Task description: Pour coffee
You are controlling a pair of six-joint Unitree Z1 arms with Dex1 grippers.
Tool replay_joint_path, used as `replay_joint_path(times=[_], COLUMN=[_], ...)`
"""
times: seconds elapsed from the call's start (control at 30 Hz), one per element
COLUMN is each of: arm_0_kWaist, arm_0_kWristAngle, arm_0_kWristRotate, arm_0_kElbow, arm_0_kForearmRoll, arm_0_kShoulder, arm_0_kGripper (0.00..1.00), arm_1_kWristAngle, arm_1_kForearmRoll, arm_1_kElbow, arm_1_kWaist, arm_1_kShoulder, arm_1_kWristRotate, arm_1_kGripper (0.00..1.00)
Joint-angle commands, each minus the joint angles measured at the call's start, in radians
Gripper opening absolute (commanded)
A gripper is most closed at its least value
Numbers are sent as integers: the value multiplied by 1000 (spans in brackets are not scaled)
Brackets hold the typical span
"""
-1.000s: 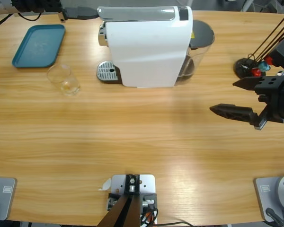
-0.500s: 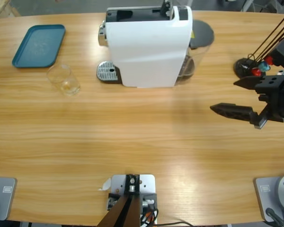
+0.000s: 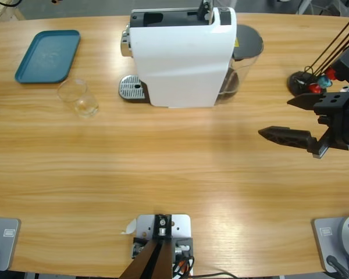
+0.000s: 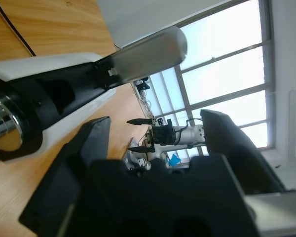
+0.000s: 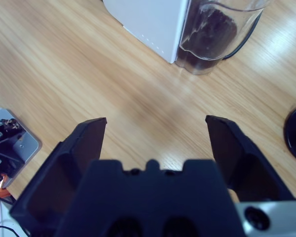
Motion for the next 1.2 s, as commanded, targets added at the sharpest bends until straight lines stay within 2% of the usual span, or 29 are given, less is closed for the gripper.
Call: replay_joint_path(times=[0.03, 0.13, 0.2, 0.33, 0.43, 0.47, 0.5, 0.53, 0.63, 0.7, 0.77, 0.8, 0.83, 0.87, 0.93, 1.07, 1.1, 1.13, 1.2], arm_0_kWaist=[-24, -67, -118, -199, -257, -269, -276, -280, -339, -403, -436, -438, -438, -441, -441, -441, -441, -441, -441], arm_0_kWristAngle=[161, 306, 497, 855, 989, 1008, 1012, 1013, 1129, 1219, 1229, 1243, 1263, 1278, 1281, 1301, 1303, 1303, 1303], arm_0_kWristRotate=[129, 303, 487, 740, 876, 916, 950, 974, 998, 1005, 1004, 1003, 1005, 1009, 1026, 1027, 1020, 1012, 999], arm_0_kElbow=[-228, -330, -391, -370, -317, -310, -303, -294, -239, -169, -131, -112, -92, -69, -34, 8, 10, 14, 14], arm_0_kForearmRoll=[460, 755, 998, 1227, 1232, 1230, 1231, 1230, 1219, 1155, 1131, 1132, 1132, 1135, 1145, 1138, 1136, 1133, 1132], arm_0_kShoulder=[-165, -173, -170, -174, -250, -274, -297, -315, -362, -389, -400, -401, -405, -423, -466, -495, -487, -480, -474], arm_0_kGripper=[724, 729, 749, 755, 752, 752, 752, 752, 747, 751, 752, 757, 805, 830, 830, 830, 830, 830, 830], arm_1_kWristAngle=[-13, -13, -13, -23, -90, -111, -119, -134, -213, -191, -103, -123, -161, -169, -177, -343, -362, -376, -365], arm_1_kForearmRoll=[-7, -7, -7, -9, -9, -7, -1, 17, 82, 88, 89, 114, 129, 132, 149, 109, 91, 77, 65], arm_1_kElbow=[15, 15, 17, 22, 25, 24, 22, 13, -35, -75, -126, -147, -152, -152, -147, -93, -82, -78, -82], arm_1_kWaist=[10, 10, 10, 10, 10, 0, -41, -86, -192, -317, -401, -404, -404, -404, -415, -447, -447, -456, -493], arm_1_kShoulder=[19, 18, 15, -3, -14, -19, -32, -54, -128, -174, -120, -73, -72, -91, -130, -132, -135, -132, -109], arm_1_kWristRotate=[10, 11, 10, 13, 71, 102, 134, 152, 191, 193, 182, 196, 206, 206, 208, 275, 275, 275, 275], arm_1_kGripper=[895, 895, 895, 895, 884, 845, 777, 749, 747, 749, 762, 784, 855, 868, 976, 976, 963, 909, 854])
